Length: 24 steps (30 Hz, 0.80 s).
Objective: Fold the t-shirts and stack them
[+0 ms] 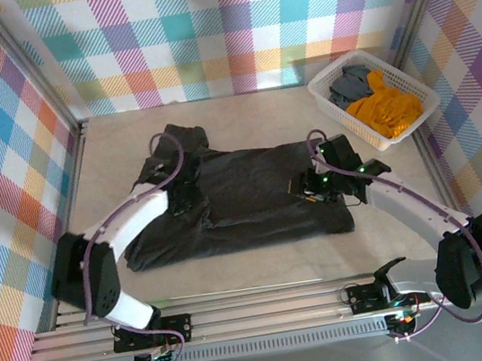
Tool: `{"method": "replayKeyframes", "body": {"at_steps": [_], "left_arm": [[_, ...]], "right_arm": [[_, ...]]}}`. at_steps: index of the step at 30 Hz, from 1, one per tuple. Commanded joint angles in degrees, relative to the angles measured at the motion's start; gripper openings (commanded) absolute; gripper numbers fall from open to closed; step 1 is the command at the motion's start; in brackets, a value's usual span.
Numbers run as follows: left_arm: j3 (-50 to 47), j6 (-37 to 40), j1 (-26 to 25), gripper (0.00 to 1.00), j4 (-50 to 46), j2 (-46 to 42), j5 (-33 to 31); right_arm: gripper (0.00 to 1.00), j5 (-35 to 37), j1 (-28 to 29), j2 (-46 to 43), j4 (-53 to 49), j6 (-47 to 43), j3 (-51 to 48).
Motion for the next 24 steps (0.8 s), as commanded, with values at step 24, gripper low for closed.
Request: {"method": "replayKeyframes", "body": {"at_steps": [24], "left_arm": [[-29.8, -29.3, 6.7, 0.4, -7.8, -30.7, 7.9]], "right_arm": [[0.37, 14.3, -11.4, -19.0, -15.4, 23.4, -20.4]]}}
